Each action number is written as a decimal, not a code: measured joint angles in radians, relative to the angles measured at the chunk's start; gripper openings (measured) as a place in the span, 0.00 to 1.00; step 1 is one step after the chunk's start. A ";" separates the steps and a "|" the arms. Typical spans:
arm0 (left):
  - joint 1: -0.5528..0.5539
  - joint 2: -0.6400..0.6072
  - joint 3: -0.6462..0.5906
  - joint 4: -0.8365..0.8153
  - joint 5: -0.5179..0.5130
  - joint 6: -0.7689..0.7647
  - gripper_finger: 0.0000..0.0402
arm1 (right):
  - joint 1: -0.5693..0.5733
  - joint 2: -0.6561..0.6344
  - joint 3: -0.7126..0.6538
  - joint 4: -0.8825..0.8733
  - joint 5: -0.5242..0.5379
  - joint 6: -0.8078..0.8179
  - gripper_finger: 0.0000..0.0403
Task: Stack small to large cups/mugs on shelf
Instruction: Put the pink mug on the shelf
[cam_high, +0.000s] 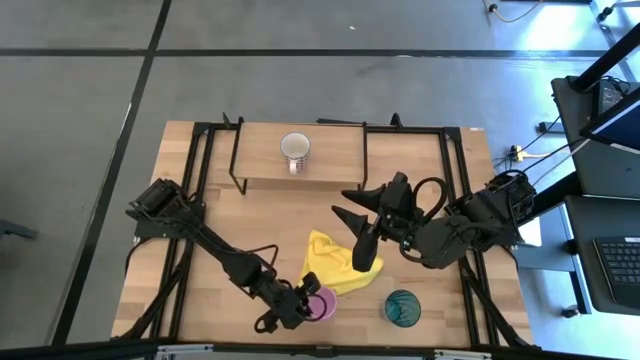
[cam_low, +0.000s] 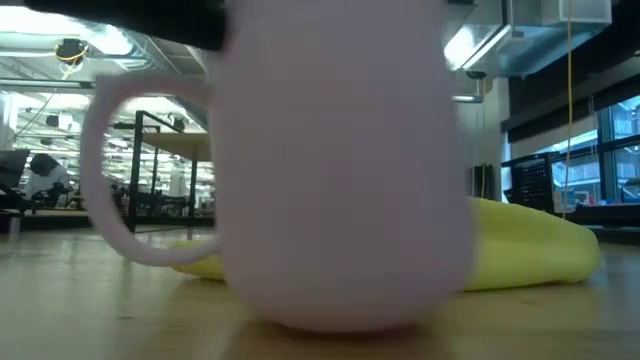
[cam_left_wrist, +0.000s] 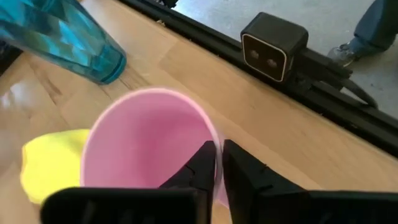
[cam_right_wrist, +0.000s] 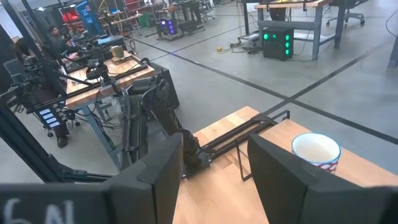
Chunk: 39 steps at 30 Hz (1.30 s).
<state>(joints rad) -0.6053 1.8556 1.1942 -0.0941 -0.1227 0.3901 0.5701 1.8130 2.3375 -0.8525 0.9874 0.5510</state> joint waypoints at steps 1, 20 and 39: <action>-0.001 -0.002 0.000 -0.003 0.000 -0.018 0.04 | 0.000 0.000 0.000 -0.005 0.000 0.009 0.45; -0.098 -0.345 0.001 -0.774 -0.201 -0.961 0.01 | -0.005 0.000 0.000 -0.122 0.016 0.095 0.45; -0.087 -0.347 -0.109 -0.852 -0.395 -1.388 0.01 | -0.005 0.000 0.000 -0.126 0.012 0.048 0.45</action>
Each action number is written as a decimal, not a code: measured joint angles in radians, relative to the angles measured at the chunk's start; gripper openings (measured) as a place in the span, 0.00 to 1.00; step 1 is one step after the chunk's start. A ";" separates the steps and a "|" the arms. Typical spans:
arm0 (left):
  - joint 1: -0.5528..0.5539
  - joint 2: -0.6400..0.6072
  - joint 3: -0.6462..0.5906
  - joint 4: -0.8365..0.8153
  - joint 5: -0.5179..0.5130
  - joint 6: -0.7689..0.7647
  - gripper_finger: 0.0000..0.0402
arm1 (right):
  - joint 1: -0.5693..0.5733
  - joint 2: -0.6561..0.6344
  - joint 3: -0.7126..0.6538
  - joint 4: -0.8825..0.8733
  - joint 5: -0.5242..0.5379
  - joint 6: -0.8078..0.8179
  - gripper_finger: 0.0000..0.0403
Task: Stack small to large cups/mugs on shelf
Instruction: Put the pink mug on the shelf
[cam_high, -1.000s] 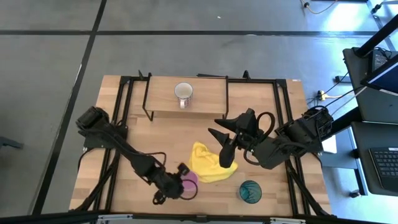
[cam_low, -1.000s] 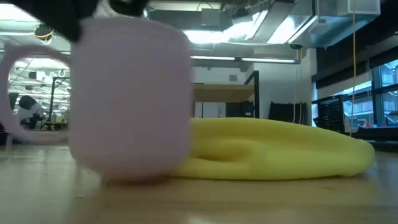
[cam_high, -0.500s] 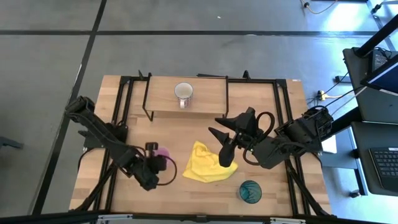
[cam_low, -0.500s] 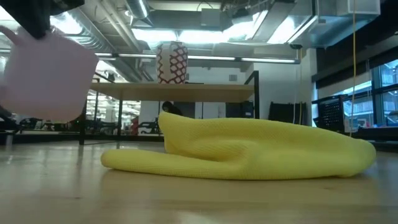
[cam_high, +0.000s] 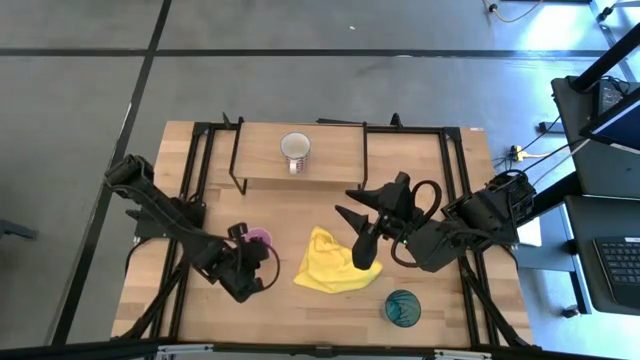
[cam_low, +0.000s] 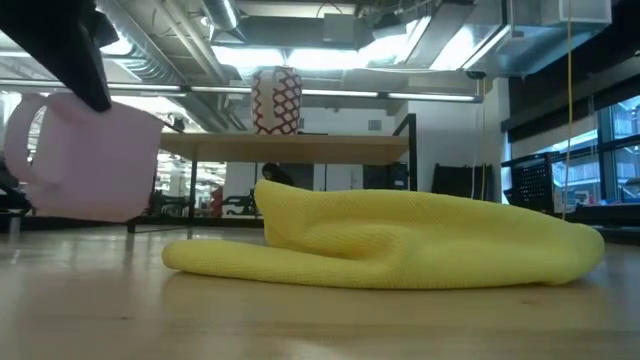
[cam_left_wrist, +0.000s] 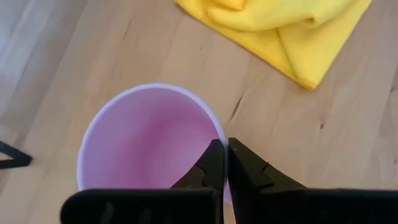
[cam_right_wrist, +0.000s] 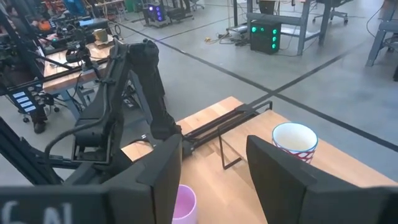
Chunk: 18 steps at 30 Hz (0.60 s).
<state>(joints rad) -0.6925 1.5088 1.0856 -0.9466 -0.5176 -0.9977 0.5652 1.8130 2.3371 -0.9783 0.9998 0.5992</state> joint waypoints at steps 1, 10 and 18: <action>-0.003 -0.001 0.000 0.001 -0.004 -0.001 0.01 | 0.000 0.000 0.000 0.000 -0.004 -0.003 0.45; 0.005 -0.001 0.120 -0.064 0.031 0.098 0.00 | 0.000 0.000 0.000 -0.018 -0.007 -0.007 0.45; 0.123 -0.002 0.488 -0.501 -0.069 0.252 0.00 | 0.000 0.000 0.000 -0.022 -0.007 -0.007 0.45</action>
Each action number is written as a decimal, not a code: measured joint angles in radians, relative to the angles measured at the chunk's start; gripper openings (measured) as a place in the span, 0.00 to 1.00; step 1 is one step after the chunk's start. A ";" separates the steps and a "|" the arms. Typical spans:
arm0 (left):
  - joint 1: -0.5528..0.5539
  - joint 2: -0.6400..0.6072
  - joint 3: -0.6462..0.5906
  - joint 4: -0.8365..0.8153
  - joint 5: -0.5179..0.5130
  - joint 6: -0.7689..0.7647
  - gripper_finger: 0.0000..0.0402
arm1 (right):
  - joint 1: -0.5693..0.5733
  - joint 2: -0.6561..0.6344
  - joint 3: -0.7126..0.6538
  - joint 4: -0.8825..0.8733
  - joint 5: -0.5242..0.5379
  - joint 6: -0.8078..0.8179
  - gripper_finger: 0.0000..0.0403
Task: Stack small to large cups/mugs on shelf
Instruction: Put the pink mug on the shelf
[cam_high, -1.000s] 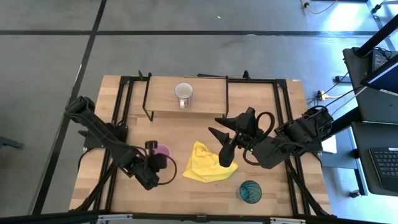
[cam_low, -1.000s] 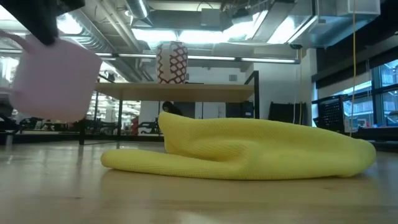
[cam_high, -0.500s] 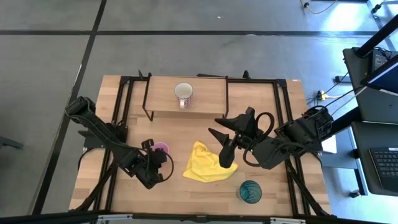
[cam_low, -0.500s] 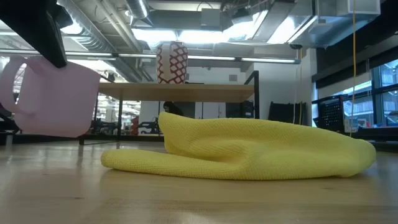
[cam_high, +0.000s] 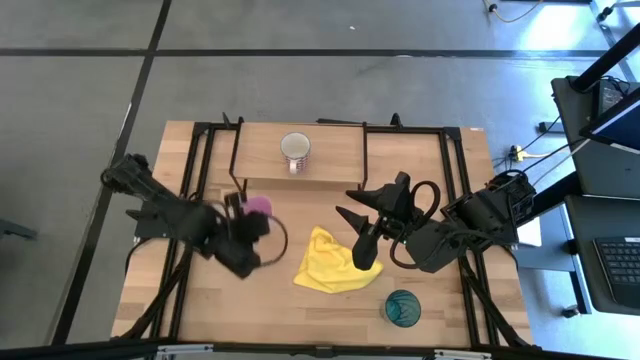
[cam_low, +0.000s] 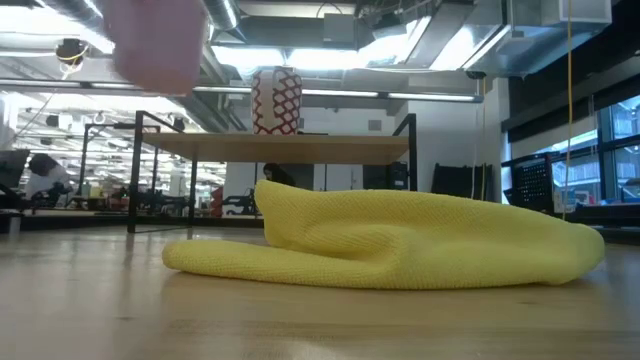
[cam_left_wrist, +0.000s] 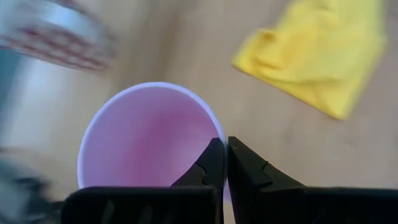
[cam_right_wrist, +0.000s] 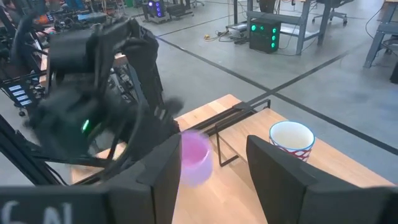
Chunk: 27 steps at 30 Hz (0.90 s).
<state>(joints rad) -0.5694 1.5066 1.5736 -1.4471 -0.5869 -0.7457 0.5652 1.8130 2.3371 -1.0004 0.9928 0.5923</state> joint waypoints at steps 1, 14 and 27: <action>0.024 0.000 0.041 -0.049 -0.021 0.016 0.00 | 0.000 0.000 0.000 0.000 0.000 0.000 0.45; 0.380 -0.194 0.137 -0.113 -0.022 0.205 0.00 | 0.046 0.000 0.000 0.003 0.001 0.007 0.45; 0.544 -0.334 -0.108 0.112 0.200 0.492 0.00 | 0.050 0.000 0.000 0.002 0.008 0.006 0.45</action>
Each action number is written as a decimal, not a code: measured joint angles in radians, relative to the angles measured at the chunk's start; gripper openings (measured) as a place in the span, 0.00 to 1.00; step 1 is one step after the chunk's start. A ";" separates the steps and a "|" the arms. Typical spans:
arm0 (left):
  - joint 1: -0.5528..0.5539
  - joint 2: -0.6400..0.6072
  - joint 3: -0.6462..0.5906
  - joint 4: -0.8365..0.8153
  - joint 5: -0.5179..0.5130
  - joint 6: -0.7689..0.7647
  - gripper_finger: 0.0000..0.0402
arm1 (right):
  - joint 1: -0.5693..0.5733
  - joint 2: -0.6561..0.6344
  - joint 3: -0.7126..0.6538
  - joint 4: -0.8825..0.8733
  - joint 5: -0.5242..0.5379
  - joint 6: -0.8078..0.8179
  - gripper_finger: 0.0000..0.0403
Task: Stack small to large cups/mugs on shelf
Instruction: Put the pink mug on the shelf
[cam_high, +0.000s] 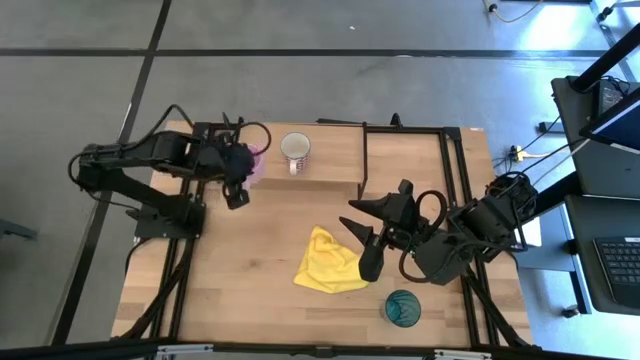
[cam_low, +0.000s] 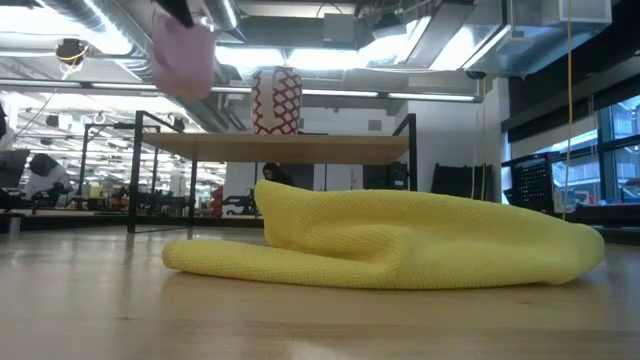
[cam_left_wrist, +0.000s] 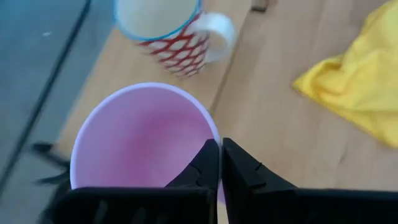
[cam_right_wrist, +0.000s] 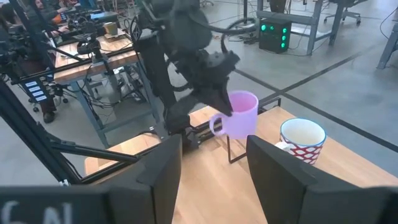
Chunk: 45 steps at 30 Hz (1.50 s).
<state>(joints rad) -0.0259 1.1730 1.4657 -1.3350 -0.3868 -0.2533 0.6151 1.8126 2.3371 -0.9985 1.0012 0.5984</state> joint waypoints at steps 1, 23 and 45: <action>0.021 -0.011 -0.027 0.039 0.030 0.013 0.00 | 0.000 0.000 0.000 0.000 0.000 0.001 0.45; 0.402 -0.041 -0.213 0.226 0.315 0.257 0.00 | 0.000 0.000 0.000 -0.026 0.001 0.052 0.45; 0.401 -0.041 -0.226 0.264 0.300 0.309 0.01 | -0.001 0.000 0.000 -0.040 0.001 0.053 0.45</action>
<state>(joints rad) 0.3756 1.1320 1.2396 -1.0712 -0.0870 0.0557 0.6140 1.8126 2.3371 -1.0386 1.0023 0.6514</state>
